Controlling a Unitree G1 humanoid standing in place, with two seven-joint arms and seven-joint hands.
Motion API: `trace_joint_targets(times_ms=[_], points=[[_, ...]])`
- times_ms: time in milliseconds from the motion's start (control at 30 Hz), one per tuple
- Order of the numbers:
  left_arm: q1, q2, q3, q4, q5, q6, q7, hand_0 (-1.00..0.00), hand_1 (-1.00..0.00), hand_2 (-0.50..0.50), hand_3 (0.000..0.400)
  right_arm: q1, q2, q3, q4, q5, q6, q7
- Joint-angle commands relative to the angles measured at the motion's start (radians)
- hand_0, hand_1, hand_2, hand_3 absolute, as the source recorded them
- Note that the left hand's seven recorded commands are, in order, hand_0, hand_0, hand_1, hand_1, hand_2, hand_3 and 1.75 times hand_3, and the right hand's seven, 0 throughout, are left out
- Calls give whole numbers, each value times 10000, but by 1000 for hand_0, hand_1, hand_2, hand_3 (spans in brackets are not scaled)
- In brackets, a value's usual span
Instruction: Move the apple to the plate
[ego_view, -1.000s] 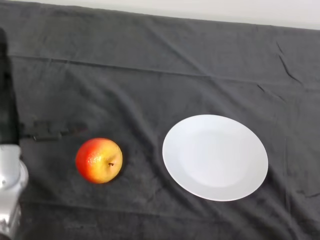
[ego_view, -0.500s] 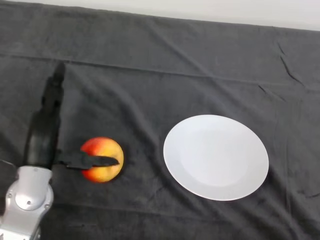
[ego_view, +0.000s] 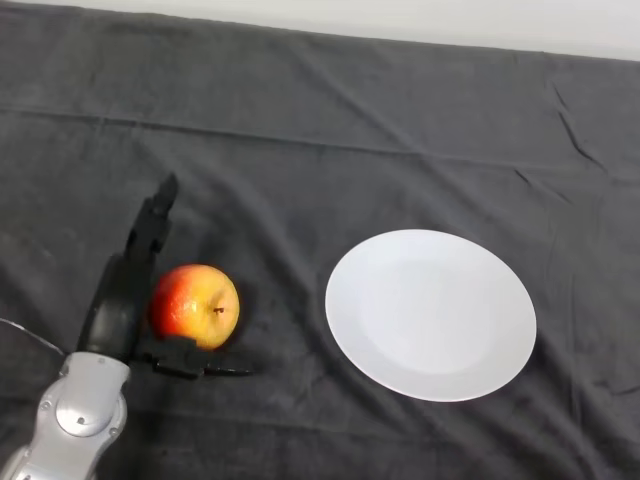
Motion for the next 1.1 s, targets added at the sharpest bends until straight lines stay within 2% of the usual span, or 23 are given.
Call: trace_joint_targets(times_ms=[33,100,133,200,267,300,333,367,433,467,500,700,1100], points=[[-747,-29,-353,221,297,15,-120,0,0,0,0,1261,1289,22,471,100,284,-5],[-819,-44,-404,371,311,10,-157,0,0,0,0,1260,1289,25,472,104,283,-4],[-856,-51,-428,449,316,1,-177,-310,0,-155,124,1260,1289,26,473,106,282,-3],[-926,-54,-463,576,321,-15,-216,-1000,0,-500,400,1259,1289,29,475,110,281,-2],[-979,-53,-494,657,333,-26,-241,-1000,0,-500,400,1259,1289,32,476,113,280,-1],[-993,-53,-508,675,343,-32,-242,-1000,-180,-410,400,1258,1289,33,477,115,280,-1],[-1006,-54,-525,684,357,-35,-238,-1000,-306,-347,400,1258,1289,34,478,117,279,0],[-1017,-56,-542,684,373,-39,-229,-1000,-537,-231,400,1258,1289,35,478,119,279,0],[-1028,-57,-572,677,407,-62,-203,-1000,-682,-159,400,1257,1289,37,480,122,278,1],[-1037,-55,-585,669,424,-75,-189,-1000,-925,-37,400,1257,1289,38,480,124,278,2],[-1050,-52,-593,661,438,-86,-178,-1000,-1000,0,400,1257,1289,39,480,125,278,2],[-1243,-28,-613,587,543,-115,-86,-1000,-1000,0,400,1256,1289,46,483,134,276,5],[-1887,-119,-627,-756,862,592,282,-1000,-1000,0,400,1255,1290,58,481,151,277,10]])
